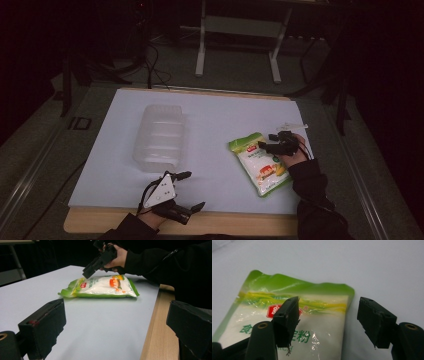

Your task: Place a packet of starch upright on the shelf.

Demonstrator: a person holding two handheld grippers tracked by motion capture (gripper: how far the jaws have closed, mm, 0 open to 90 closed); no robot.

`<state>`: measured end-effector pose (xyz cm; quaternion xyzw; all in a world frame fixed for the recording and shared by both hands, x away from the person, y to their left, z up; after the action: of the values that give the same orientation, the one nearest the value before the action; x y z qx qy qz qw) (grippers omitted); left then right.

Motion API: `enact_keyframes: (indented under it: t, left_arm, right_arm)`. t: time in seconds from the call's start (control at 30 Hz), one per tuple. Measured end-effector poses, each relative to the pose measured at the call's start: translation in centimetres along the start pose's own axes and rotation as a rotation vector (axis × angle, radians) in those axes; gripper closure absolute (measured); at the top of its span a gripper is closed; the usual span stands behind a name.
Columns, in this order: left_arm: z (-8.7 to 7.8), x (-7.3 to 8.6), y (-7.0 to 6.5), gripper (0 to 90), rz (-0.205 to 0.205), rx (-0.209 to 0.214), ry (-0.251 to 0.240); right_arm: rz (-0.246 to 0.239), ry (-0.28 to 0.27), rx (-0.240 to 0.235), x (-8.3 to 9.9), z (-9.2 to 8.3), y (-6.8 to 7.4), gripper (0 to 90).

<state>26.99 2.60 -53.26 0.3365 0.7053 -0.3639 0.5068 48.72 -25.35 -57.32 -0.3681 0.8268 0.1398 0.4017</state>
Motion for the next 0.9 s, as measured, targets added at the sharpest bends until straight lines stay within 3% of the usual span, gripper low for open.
enact_keyframes:
  t: [0.13,0.23,0.33,0.43,0.5,0.9]
  left_arm:
    - [0.0,0.0,0.0,2.8,-0.006,0.005,0.002]
    - [0.1,0.1,-0.1,2.8,-0.001,0.011,0.009]
    - [0.1,0.2,-0.3,2.8,0.002,0.015,0.016]
    - [0.2,0.3,-0.3,2.8,0.004,0.017,0.019]
    - [0.2,0.3,-0.3,2.9,0.005,0.016,0.023]
    - [0.3,0.4,-0.3,2.9,0.011,0.014,0.032]
  right_arm:
    - [-0.001,0.042,-0.002,0.5,1.0,-0.1,33.7]
    - [0.008,0.067,-0.029,0.6,1.4,-0.1,34.8]
    - [0.11,0.085,-0.097,0.9,1.8,0.1,36.0]
    - [0.106,0.093,-0.103,0.9,1.8,0.4,43.2]
    - [0.084,0.129,-0.087,0.9,1.7,0.7,53.5]
    - [0.037,0.206,0.018,0.8,1.6,0.9,83.5]
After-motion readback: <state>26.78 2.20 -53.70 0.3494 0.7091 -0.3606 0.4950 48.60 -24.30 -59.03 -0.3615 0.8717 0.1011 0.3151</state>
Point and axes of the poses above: each handheld gripper's, and its own axes: z roughly forward along the jaws, x roughly out of its underside, y roughly to its left, the point moved 9 cm from there along z, roughly forward along the jaws, and after that the axes turned 11 degrees about -z, right-handed, at the moved point
